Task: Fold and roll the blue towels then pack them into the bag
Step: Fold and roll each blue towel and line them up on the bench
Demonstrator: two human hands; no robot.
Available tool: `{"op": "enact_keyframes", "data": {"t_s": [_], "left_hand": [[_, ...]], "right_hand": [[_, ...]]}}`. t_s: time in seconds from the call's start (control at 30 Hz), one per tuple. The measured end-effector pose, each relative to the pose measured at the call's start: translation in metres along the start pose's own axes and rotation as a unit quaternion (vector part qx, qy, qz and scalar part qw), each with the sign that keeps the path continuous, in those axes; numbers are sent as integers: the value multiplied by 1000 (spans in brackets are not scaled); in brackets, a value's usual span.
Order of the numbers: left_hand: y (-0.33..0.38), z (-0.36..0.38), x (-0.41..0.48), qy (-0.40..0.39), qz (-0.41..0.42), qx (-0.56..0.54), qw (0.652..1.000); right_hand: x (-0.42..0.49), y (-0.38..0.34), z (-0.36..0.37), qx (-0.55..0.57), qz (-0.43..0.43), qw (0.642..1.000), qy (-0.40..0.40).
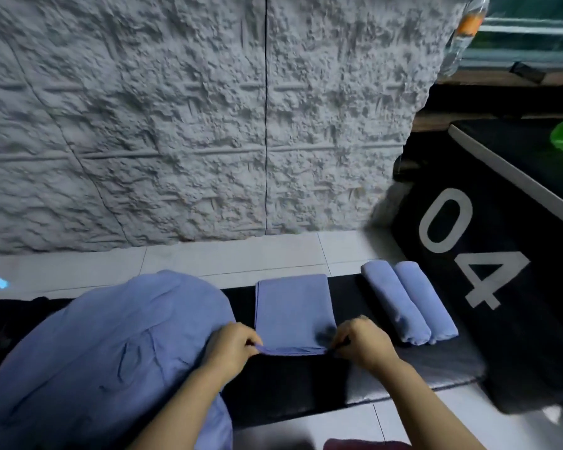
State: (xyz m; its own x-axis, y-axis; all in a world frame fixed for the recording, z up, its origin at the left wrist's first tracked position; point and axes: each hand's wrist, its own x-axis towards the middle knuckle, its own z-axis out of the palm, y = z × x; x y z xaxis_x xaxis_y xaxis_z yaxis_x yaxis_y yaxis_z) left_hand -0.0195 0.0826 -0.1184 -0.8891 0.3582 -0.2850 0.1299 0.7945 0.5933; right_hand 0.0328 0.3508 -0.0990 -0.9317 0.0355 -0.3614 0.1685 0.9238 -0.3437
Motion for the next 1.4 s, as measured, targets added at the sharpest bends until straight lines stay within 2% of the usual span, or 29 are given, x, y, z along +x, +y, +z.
{"op": "enact_keyframes", "data": {"t_s": [0.1,0.2,0.33,0.4,0.47,0.57,0.77,0.87,1.0,1.17,1.3,1.4], "left_hand": [[-1,6,5,-6,-42,-12,999],[-3,11,10,10,-77,-41,996],[-4,16,14,35,-97,-61,993],[-2,18,13,56,-99,-54,992],[0,21,10,87,-49,-6,995],[-1,24,8,102,69,101,987],[-4,28,5,61,111,163,979],[-4,24,-2,52,143,163,975],[-7,25,-5,50,126,128,982],[-7,22,0,68,50,32,996],[-3,21,5,46,-21,-12,999],[0,21,7,20,-56,-46,997]], "right_hand": [[3,4,2,28,21,999,-40],[11,15,9,74,26,996,-41],[15,18,22,170,72,983,24],[16,17,28,177,87,979,55],[17,16,31,132,43,986,91],[14,10,31,12,-75,992,102],[5,16,29,-82,-216,967,107],[4,23,31,-105,-233,962,98],[6,21,32,-80,-185,975,95],[7,20,36,82,-56,990,96],[8,18,37,278,33,956,90],[8,18,38,326,63,940,79]]}}
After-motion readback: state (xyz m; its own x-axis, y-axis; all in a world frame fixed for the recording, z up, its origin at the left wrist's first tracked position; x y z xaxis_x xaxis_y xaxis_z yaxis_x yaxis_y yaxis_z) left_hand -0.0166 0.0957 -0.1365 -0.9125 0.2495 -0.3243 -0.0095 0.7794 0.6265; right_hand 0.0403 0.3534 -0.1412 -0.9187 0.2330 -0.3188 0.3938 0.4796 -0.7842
